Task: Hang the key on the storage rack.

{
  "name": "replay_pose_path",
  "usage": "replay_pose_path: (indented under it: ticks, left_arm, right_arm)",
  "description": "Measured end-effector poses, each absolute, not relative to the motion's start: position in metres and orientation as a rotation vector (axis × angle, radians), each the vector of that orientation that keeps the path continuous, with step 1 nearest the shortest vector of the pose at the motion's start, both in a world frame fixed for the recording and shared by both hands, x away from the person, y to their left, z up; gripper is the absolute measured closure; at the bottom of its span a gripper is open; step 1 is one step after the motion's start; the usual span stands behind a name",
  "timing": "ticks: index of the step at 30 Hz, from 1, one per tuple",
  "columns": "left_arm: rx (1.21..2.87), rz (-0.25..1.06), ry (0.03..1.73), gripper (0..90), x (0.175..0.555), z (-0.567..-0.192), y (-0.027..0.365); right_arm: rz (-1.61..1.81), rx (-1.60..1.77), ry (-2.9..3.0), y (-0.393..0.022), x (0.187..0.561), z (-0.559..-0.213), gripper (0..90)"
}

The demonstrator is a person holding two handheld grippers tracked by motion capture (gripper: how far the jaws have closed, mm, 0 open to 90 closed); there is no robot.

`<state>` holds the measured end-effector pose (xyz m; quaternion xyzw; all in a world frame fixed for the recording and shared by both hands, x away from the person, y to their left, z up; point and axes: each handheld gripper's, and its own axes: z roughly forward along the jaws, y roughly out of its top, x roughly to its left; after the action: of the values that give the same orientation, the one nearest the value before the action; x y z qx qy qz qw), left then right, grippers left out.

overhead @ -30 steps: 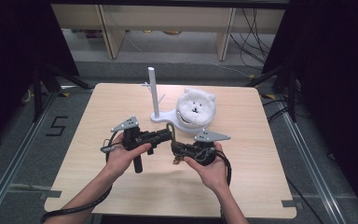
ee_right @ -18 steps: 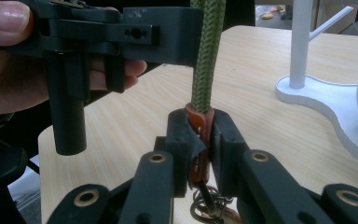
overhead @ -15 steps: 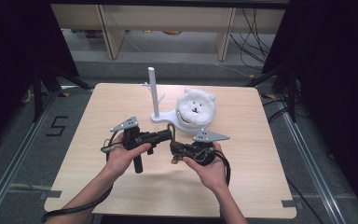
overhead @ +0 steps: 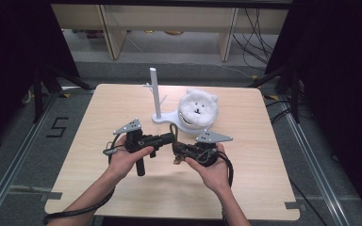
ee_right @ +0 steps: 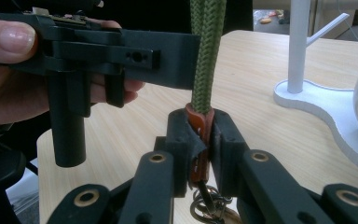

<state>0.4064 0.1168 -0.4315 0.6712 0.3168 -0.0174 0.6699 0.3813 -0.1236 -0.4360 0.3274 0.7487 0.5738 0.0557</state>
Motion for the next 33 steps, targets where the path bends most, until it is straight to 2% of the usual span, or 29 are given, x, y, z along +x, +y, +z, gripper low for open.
replay_pose_path:
  ticks: [5, 10, 16, 33]
  left_arm:
    - [1.518, -0.023, 0.71, 84.0, 0.406, -0.429, 0.118]
    - [1.528, 0.047, 0.717, 84.3, 0.405, -0.427, 0.122]
    - [1.536, 0.161, 0.72, 84.2, 0.406, -0.424, 0.128]
    - [1.577, 0.314, 0.765, 84.2, 0.412, -0.424, 0.152]
  right_arm:
    - [1.74, 0.964, 2.269, -0.123, 0.383, -0.435, 78.1]
    - [1.718, 0.958, 2.216, -0.123, 0.383, -0.433, 63.5]
    - [1.654, 0.972, 2.215, -0.127, 0.381, -0.434, 55.9]
    - [1.564, 1.048, 2.157, -0.16, 0.372, -0.445, 51.4]
